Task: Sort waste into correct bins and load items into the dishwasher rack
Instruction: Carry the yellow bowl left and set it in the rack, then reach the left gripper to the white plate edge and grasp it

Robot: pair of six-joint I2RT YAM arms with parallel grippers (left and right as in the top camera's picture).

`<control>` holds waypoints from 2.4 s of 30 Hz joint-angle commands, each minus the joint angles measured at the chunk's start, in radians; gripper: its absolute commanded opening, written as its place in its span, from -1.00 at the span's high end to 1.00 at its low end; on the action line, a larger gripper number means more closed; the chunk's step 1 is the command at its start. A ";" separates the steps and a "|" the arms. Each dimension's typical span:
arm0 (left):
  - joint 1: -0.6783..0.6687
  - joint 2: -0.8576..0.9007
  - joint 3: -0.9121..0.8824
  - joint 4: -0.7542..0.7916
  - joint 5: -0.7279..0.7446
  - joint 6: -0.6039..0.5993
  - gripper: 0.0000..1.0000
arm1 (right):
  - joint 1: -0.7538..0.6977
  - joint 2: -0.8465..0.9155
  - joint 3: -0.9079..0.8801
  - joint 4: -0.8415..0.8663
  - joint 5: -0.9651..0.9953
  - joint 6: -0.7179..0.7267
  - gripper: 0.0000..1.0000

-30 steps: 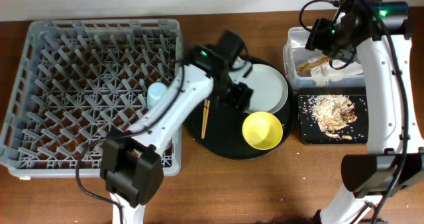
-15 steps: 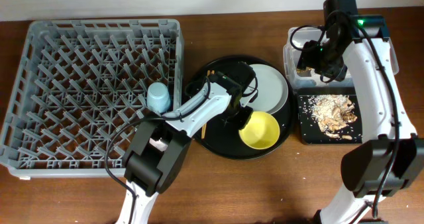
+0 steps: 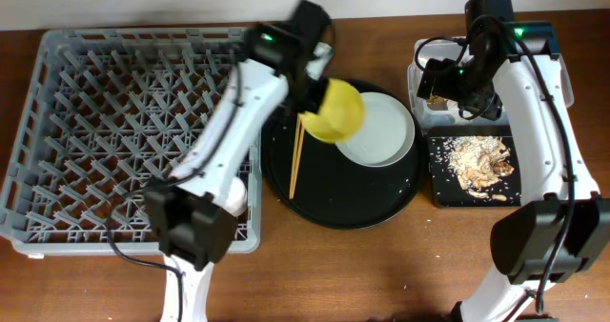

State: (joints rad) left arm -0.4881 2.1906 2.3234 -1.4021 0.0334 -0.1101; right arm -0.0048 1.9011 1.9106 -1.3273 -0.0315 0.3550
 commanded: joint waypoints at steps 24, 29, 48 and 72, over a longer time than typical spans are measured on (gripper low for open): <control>0.102 0.364 0.099 0.275 -1.497 -0.249 1.00 | 0.005 0.003 -0.006 -0.001 -0.010 -0.010 -0.97; 0.081 0.364 0.099 0.192 -1.290 -0.249 1.00 | 0.005 0.003 -0.006 -0.001 -0.010 -0.010 -0.97; -0.020 0.364 0.275 0.016 -1.056 -0.203 -0.36 | 0.005 0.003 -0.006 0.000 -0.010 -0.010 -0.97; -0.020 0.560 0.459 0.055 0.241 -0.034 -0.18 | 0.005 0.003 -0.006 0.000 -0.010 -0.010 -0.97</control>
State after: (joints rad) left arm -0.5056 2.7419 2.7728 -1.3548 0.3542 -0.1390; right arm -0.0048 1.9011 1.9106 -1.3277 -0.0399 0.3546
